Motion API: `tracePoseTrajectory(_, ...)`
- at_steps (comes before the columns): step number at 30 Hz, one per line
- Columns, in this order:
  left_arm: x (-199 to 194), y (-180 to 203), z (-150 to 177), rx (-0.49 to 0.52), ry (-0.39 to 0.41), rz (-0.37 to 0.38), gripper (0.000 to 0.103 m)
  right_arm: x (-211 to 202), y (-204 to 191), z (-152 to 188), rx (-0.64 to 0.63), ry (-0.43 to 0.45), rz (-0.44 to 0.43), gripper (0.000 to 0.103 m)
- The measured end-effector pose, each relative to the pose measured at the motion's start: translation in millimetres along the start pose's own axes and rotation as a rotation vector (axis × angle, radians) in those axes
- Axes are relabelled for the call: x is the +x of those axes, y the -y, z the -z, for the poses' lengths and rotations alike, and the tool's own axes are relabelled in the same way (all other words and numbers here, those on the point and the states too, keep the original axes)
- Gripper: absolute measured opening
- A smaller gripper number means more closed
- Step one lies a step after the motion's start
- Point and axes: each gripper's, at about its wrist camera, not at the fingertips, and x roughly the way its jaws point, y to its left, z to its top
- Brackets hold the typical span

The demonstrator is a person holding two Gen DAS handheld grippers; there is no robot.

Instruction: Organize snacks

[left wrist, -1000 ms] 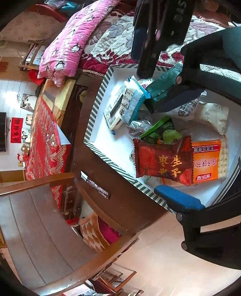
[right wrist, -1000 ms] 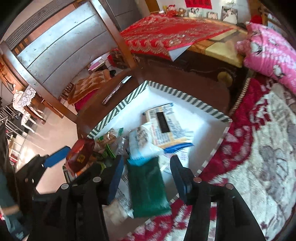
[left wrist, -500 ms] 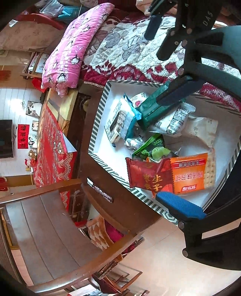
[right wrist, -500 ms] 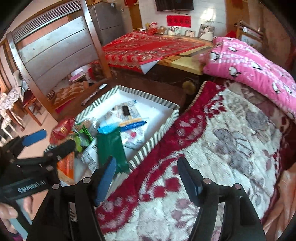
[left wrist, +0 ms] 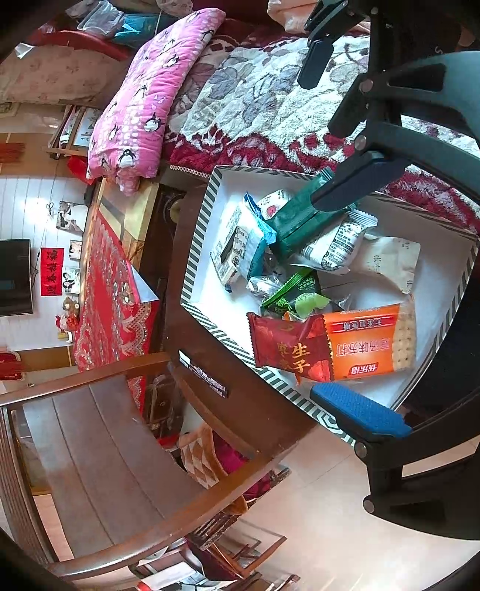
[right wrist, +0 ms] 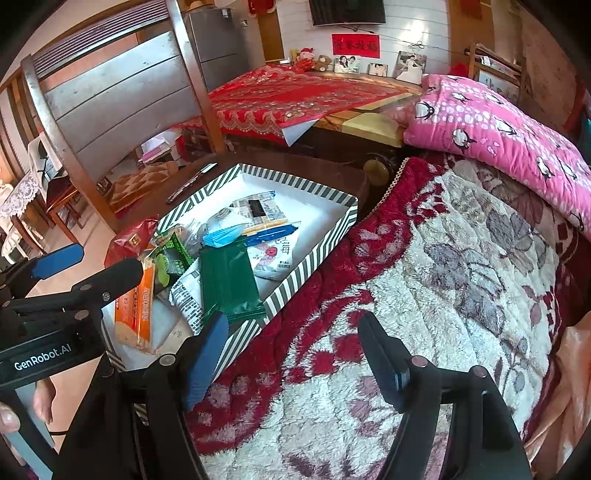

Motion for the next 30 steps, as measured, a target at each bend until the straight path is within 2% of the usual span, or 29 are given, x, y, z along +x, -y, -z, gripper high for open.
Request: tracePoseTrajectory(30,-0.5,-4.1,-0.7,-0.015,-0.004,-0.017,0.093,9.6,-18.7,-3.0,-0.073,-0.053,-0.009,0.078)
